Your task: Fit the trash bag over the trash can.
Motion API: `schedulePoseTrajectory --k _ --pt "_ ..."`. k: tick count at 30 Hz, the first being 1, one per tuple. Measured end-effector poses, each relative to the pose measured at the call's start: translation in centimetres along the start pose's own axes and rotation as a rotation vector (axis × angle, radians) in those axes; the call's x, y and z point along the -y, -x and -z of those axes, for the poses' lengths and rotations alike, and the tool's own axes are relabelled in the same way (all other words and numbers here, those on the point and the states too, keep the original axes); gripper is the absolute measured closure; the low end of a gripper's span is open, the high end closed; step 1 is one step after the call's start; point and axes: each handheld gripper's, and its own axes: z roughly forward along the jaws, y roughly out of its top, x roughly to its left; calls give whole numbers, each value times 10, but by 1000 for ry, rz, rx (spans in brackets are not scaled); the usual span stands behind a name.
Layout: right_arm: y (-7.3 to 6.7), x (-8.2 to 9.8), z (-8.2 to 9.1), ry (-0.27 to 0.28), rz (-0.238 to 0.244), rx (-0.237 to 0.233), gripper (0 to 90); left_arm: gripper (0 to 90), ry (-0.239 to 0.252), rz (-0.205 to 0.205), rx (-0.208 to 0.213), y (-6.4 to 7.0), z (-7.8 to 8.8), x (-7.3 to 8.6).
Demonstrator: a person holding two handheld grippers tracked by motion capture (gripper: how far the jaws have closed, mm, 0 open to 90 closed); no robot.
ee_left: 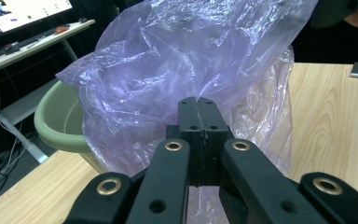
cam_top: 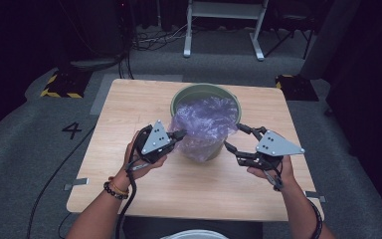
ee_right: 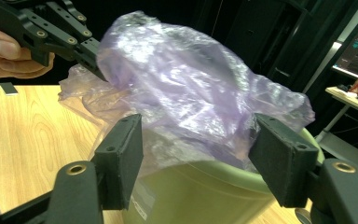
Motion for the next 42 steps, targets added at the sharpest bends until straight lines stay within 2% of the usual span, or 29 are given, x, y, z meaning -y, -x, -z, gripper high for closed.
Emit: schedulePoseTrajectory --k 4,8,10,12,14,17,19,25,26,28,31,34,35,38,39,42 --pt "13 3 11 1 -35 43 361 900 -5 2 -8 -2 1 1" --pt "24 8 20 -20 -60 111 359 900 -4 5 -4 -1 1 1" --pt "25 11 24 -29 -74 127 416 900 -3 4 2 -1 1 2" --pt "21 14 26 -35 -80 99 461 900 -6 3 3 0 0 2" --pt "12 17 24 -28 -82 21 491 900 -8 -3 2 0 -1 1" --pt "-1 17 13 -31 -71 -19 443 900 -10 1 0 0 -2 1" --pt "-7 15 4 -16 -90 -39 412 900 -6 1 2 0 -2 0" --pt "-19 8 -14 19 -81 -49 362 900 -1 8 17 0 -2 -1" --pt "-22 5 -22 28 -114 -66 360 900 0 7 19 0 -3 -1" --pt "-23 5 -27 21 -105 -48 366 900 0 6 21 0 -3 -1" --pt "-24 5 -35 23 -104 -46 385 900 11 12 36 0 -4 -1" --pt "-26 6 -42 5 -78 -6 478 900 20 24 41 -1 -5 -1" --pt "-26 6 -44 -1 -78 -2 536 900 21 26 43 -1 -5 -1" --pt "-25 4 -49 -30 -60 17 635 900 17 21 46 0 -6 -1" --pt "-24 3 -49 -40 -55 14 655 900 16 18 43 0 -7 -1" --pt "-23 -2 -45 -43 -38 0 827 900 16 24 28 -3 -5 0"
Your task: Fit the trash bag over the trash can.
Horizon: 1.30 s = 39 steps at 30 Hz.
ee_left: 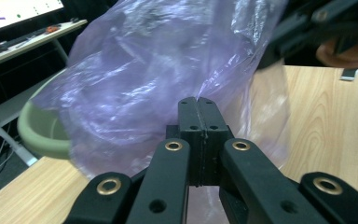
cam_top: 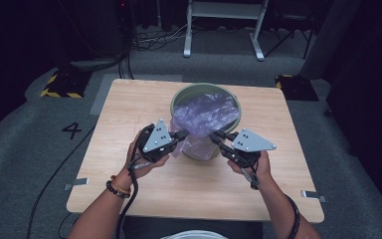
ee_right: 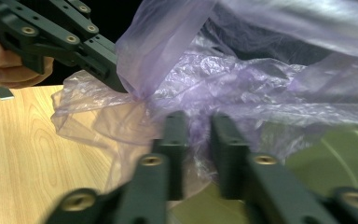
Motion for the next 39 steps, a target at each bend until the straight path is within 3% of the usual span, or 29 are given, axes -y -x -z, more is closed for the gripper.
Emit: schedulePoseTrajectory --k 3,9,14,18,21,26,27,31,39 --pt "4 -2 7 2 -7 -12 900 900 5 18 -9 -4 3 1" --pt "14 2 22 9 -21 3 900 900 14 27 -41 -10 10 2" --pt "27 6 32 5 -35 37 900 900 5 26 -70 -17 11 2" --pt "51 11 39 -7 -84 95 900 900 3 51 -94 -30 12 5" --pt "64 13 38 -21 -90 134 900 900 -6 68 -124 -40 12 9" --pt "88 18 32 -44 -132 192 900 900 -18 111 -150 -56 14 18" --pt "93 20 30 -44 -159 191 900 900 -17 121 -148 -58 14 19" --pt "103 26 24 -65 -192 193 898 900 -29 145 -161 -66 18 26" --pt "114 33 19 -117 -190 239 871 900 -67 160 -182 -71 21 41"
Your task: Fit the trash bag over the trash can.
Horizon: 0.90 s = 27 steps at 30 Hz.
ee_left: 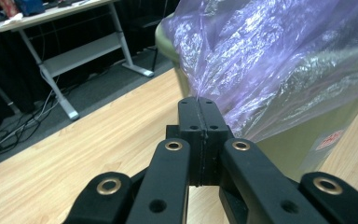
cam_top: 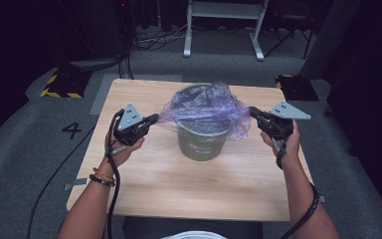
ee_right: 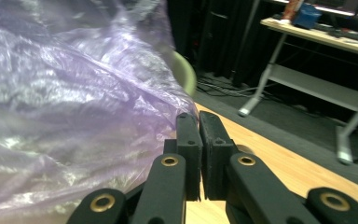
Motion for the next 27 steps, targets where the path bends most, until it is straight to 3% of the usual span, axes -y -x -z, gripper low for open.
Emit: schedulePoseTrajectory --k 5,10,11,12,15,18,20,23,27 --pt "7 -2 0 -12 12 29 865 900 1 4 -12 -5 4 2" --pt "6 -9 6 9 25 46 775 895 9 18 -4 -5 11 2" --pt "4 -10 8 10 33 46 749 832 13 29 -2 -5 12 1" --pt "1 -12 10 17 40 45 708 698 15 41 -5 -4 13 1" --pt "-6 -16 14 34 55 7 677 564 49 33 30 3 19 -3" --pt "-13 -20 15 34 70 -31 672 365 61 33 60 9 22 -8" --pt "-16 -22 14 26 84 -37 651 281 84 24 59 15 25 -14" --pt "-16 -26 13 23 85 -38 631 254 105 19 92 19 26 -23" --pt "-16 -32 11 9 89 -49 660 244 89 -29 106 25 21 -38"
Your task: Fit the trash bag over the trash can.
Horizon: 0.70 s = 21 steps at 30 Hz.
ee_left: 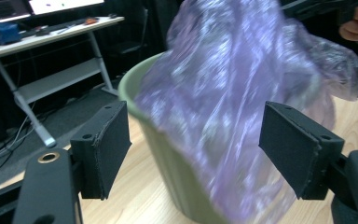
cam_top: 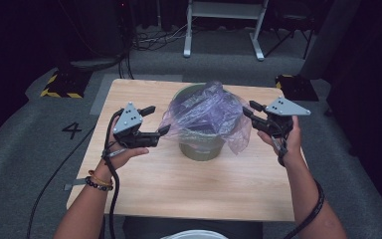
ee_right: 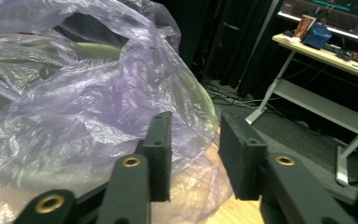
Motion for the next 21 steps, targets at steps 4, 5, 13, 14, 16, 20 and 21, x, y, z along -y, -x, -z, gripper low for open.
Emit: schedulePoseTrajectory --k 4,5,13,14,16,20,21 --pt "3 -3 -4 -18 8 -5 679 319 -49 -57 -20 3 -13 -11" --pt "5 -4 -5 -17 -2 -9 682 341 -54 -56 -27 1 -16 -13" --pt "11 -6 -15 -32 12 -32 873 724 -156 -149 -53 -7 -35 -17" --pt "12 -6 -16 -35 11 -35 883 756 -161 -146 -61 -9 -37 -16" --pt "13 -6 -21 -49 14 -37 900 824 -169 -149 -77 -12 -39 -14" --pt "19 -2 -30 -75 9 -16 900 871 -178 -113 -83 -22 -43 -9" --pt "21 0 -33 -79 0 -12 900 892 -182 -113 -84 -24 -44 -7"
